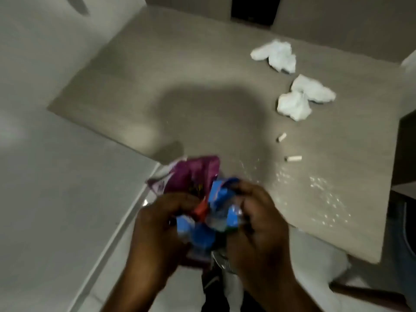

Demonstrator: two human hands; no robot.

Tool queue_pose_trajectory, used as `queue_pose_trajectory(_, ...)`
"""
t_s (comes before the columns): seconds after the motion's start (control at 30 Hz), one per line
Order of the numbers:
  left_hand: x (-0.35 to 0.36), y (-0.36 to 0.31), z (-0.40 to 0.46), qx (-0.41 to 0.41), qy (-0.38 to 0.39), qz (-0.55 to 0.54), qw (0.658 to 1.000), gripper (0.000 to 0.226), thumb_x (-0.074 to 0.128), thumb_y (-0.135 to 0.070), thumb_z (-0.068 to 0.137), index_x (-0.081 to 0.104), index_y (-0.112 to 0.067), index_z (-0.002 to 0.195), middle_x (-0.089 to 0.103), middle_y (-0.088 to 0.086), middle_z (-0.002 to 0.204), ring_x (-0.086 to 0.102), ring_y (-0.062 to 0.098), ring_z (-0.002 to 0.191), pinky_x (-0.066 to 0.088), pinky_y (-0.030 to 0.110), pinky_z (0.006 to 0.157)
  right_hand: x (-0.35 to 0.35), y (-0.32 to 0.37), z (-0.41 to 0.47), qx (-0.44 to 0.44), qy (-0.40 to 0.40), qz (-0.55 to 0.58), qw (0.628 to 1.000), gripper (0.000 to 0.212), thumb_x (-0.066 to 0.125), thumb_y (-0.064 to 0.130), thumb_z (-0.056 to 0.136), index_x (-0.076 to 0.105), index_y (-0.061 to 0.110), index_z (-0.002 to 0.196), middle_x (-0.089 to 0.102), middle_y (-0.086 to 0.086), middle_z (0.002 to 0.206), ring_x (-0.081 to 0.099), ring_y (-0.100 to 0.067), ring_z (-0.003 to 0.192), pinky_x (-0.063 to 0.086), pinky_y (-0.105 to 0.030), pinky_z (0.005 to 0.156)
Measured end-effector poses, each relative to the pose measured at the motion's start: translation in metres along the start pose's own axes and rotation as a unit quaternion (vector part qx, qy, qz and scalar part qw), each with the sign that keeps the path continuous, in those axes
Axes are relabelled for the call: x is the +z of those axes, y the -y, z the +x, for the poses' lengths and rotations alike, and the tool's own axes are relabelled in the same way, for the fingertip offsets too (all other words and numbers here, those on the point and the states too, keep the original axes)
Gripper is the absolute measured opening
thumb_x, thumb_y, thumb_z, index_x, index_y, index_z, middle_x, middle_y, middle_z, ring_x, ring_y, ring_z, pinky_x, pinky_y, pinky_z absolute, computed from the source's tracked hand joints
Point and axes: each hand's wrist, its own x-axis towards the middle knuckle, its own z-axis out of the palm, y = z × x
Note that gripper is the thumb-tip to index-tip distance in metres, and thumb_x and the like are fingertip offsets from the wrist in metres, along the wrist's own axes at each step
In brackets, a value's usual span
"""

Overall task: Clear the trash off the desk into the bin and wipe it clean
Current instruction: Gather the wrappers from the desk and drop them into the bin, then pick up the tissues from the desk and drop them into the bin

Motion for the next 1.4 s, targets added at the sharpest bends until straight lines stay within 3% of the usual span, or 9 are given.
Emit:
queue_pose_trajectory(0.17,0.063,0.17,-0.062,-0.306,0.005,-0.083,0.948,0.037,0.069,0.019,0.076,0.083,-0.015,0.07,0.077,-0.005,0.063,0.073,0.004,0.062,0.056,0.025,0.067,0.023,-0.139,-0.114,0.248,0.137,-0.029,0.959,0.042,0.054,0.011,0.077,0.064,0.049,0.091,0.057,0.013,0.136,0.049,-0.025,0.131,0.042,-0.048,0.107)
queue_pose_trajectory(0.3,0.139,0.302,-0.021,-0.502,0.075,-0.244,0.826,0.03,0.053,-0.014,0.099,0.066,0.013,0.103,0.077,0.012,0.063,0.074,0.02,0.053,0.06,0.023,0.051,0.068,-0.302,-0.114,0.365,0.202,-0.05,0.908,0.03,0.051,-0.001,0.095,0.07,0.022,0.099,0.064,0.0,0.101,0.066,-0.018,0.093,0.051,-0.019,0.081)
queue_pose_trajectory(0.4,0.182,0.399,0.016,-0.49,0.102,-0.228,0.835,0.043,0.051,-0.011,0.099,0.048,0.001,0.14,0.062,0.024,0.132,0.062,0.035,0.117,0.047,0.048,0.105,0.113,-0.407,-0.101,0.415,0.213,-0.034,0.884,0.03,0.046,0.005,0.099,0.065,0.016,0.12,0.067,-0.014,0.113,0.066,-0.027,0.098,0.056,-0.034,0.087)
queue_pose_trajectory(0.53,0.195,0.457,0.044,-0.432,0.123,-0.002,0.893,0.034,0.05,-0.007,0.096,0.062,0.001,0.126,0.061,0.028,0.132,0.062,0.028,0.108,0.05,0.042,0.097,0.15,-0.46,-0.09,0.422,0.183,-0.044,0.887,0.049,0.047,-0.001,0.088,0.056,0.009,0.136,0.058,-0.019,0.135,0.055,-0.033,0.122,0.045,-0.044,0.106)
queue_pose_trajectory(0.7,0.148,0.386,0.025,-0.224,0.089,0.348,0.906,0.028,0.052,-0.021,0.088,0.076,-0.011,0.099,0.078,0.009,0.104,0.071,0.026,0.099,0.054,0.032,0.084,0.135,-0.385,-0.088,0.391,0.101,-0.11,0.908,0.036,0.045,0.008,0.094,0.067,0.007,0.123,0.065,-0.015,0.129,0.057,-0.029,0.121,0.039,-0.024,0.099)
queue_pose_trajectory(0.97,0.04,0.119,-0.027,-0.023,-0.152,0.187,0.97,0.019,0.055,-0.041,0.083,0.072,-0.038,0.092,0.075,-0.008,0.074,0.072,0.007,0.064,0.061,0.026,0.063,0.0,-0.086,-0.066,0.133,0.03,-0.06,0.989,0.027,0.066,0.041,0.082,0.068,0.052,0.106,0.069,0.027,0.114,0.067,-0.003,0.108,0.055,-0.03,0.091)
queue_pose_trajectory(1.1,0.054,-0.004,0.061,0.168,-0.148,0.254,0.941,0.015,0.059,-0.027,0.088,0.074,-0.03,0.09,0.071,-0.017,0.076,0.064,-0.01,0.072,0.041,-0.005,0.066,-0.07,-0.017,0.046,-0.096,-0.062,-0.114,0.987,0.022,0.062,0.033,0.086,0.066,0.03,0.108,0.072,0.01,0.102,0.073,-0.012,0.083,0.061,-0.028,0.072)
queue_pose_trajectory(1.27,0.128,-0.086,0.214,0.268,-0.039,0.4,0.876,0.037,0.054,-0.006,0.088,0.062,-0.006,0.124,0.065,0.016,0.122,0.064,0.033,0.108,0.051,0.036,0.096,-0.124,-0.037,0.224,0.134,0.07,-0.374,0.915,0.064,0.061,0.053,0.087,0.035,0.037,0.144,0.009,-0.014,0.16,0.036,-0.041,0.132,0.046,-0.046,0.098)
queue_pose_trajectory(1.4,0.183,-0.102,0.315,0.156,0.139,0.567,0.796,0.075,0.058,-0.014,0.089,0.023,-0.028,0.153,0.017,0.013,0.161,0.024,0.044,0.144,0.034,0.054,0.116,-0.108,-0.073,0.269,0.075,0.135,-0.465,0.872,0.036,0.058,0.037,0.09,0.062,0.022,0.122,0.052,-0.012,0.131,0.052,-0.036,0.116,0.049,-0.041,0.094)
